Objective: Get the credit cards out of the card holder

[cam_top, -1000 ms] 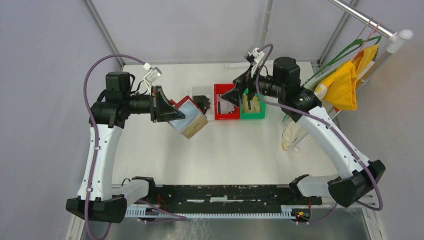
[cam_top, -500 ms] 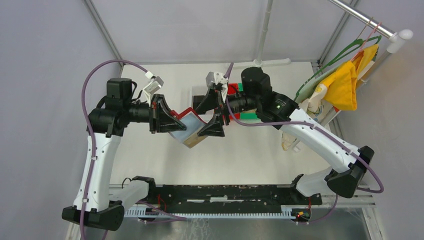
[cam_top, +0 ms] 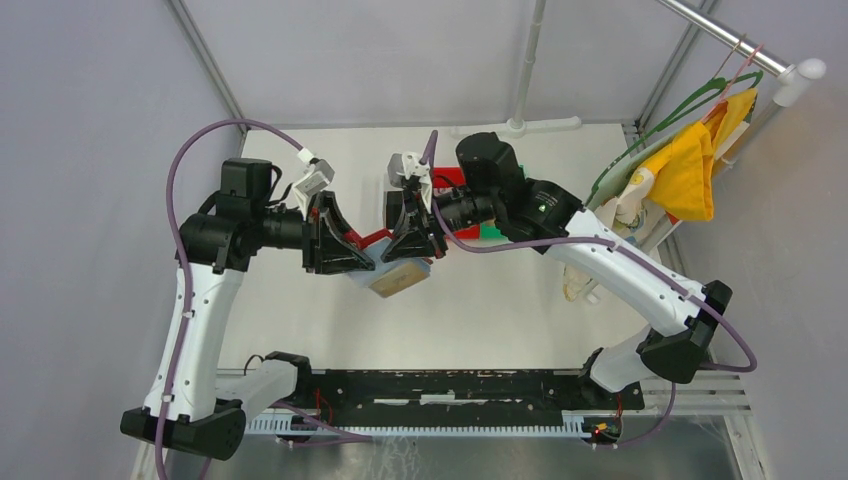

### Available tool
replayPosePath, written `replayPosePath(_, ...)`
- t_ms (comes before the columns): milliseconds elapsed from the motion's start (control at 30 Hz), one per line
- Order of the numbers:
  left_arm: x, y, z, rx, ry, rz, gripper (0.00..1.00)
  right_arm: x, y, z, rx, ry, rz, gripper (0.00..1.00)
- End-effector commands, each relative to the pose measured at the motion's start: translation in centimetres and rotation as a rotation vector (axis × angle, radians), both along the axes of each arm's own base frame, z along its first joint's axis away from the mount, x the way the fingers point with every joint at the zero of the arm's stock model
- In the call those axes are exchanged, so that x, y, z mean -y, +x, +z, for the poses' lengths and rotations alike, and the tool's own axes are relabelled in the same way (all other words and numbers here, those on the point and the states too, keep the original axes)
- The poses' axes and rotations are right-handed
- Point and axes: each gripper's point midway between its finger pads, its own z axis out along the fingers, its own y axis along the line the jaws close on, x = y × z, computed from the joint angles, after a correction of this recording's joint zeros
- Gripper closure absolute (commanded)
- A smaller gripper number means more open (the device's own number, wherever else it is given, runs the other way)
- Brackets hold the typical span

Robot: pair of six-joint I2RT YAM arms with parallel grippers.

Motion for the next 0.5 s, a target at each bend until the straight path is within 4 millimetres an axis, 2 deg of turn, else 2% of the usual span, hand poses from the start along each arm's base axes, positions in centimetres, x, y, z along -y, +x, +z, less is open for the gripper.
replayPosePath(0, 0.1, -0.1, 1.4, 0.105, -0.012, -0.025, 0.37, 0.7, -0.1, 3.1, 0.045, 0.067, -0.039, 1.00)
replayPosePath(33, 0.1, 0.0, 1.3, 0.099, -0.009, -0.020, 0.12, 0.6, 0.1, 3.5, 0.030, 0.078, -0.061, 1.00)
replayPosePath(67, 0.0, 0.1, 1.3, 0.098, -0.005, -0.016, 0.02, 0.6, 0.3, 4.2, 0.024, 0.098, -0.088, 1.00)
replayPosePath(167, 0.0, 0.1, 1.0, 0.108, 0.003, -0.005, 0.00, 0.7, 0.5, 6.6, -0.008, 0.193, -0.132, 1.00)
replayPosePath(200, -0.1, 0.0, 1.0, 0.117, 0.002, -0.002, 0.00, 0.8, 0.4, 6.8, -0.031, 0.225, -0.137, 1.00)
replayPosePath(333, -0.1, 0.0, 1.2, 0.146, -0.010, 0.033, 0.00, 1.9, -1.3, 9.7, -0.148, 0.433, -0.112, 1.00)
replayPosePath(467, 0.0, -0.3, 2.1, 0.157, -0.041, 0.058, 0.00, 2.7, -0.6, 10.6, -0.275, 0.561, -0.189, 1.00)
